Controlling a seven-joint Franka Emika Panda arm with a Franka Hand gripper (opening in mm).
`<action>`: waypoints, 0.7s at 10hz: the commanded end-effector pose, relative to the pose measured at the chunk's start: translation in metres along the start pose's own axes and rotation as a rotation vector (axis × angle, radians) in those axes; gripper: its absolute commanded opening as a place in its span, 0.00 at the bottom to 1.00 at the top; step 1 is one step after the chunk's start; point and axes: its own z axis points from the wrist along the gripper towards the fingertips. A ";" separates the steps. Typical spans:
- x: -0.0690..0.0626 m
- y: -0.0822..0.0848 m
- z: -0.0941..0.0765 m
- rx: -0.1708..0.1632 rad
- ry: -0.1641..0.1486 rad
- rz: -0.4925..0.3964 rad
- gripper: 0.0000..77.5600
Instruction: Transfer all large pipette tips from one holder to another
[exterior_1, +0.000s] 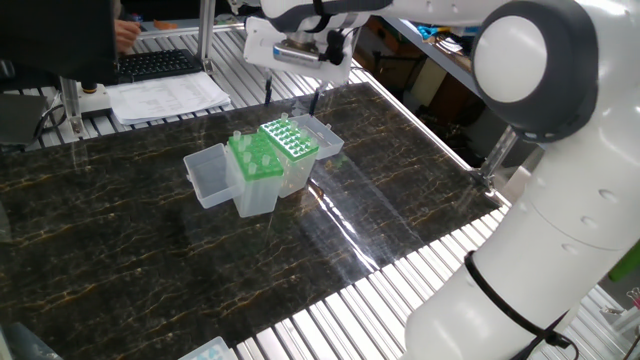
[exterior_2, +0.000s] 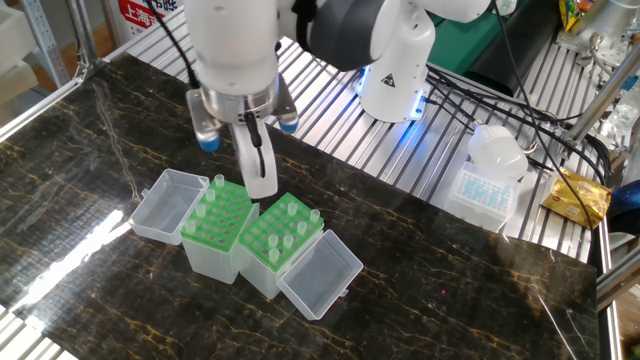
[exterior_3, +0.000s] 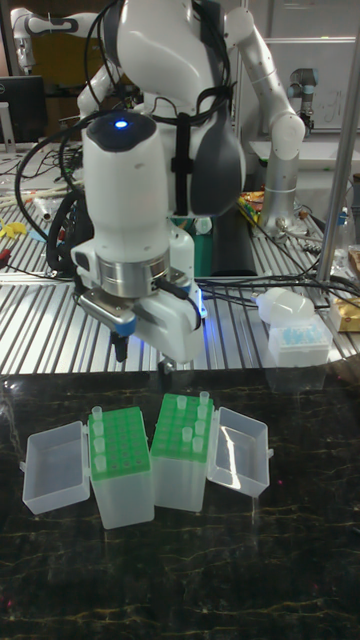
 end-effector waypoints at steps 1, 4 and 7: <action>0.020 0.004 0.004 -0.011 0.008 0.124 1.00; 0.037 0.007 0.012 -0.014 0.003 0.212 1.00; 0.047 0.007 0.017 -0.015 0.004 0.260 1.00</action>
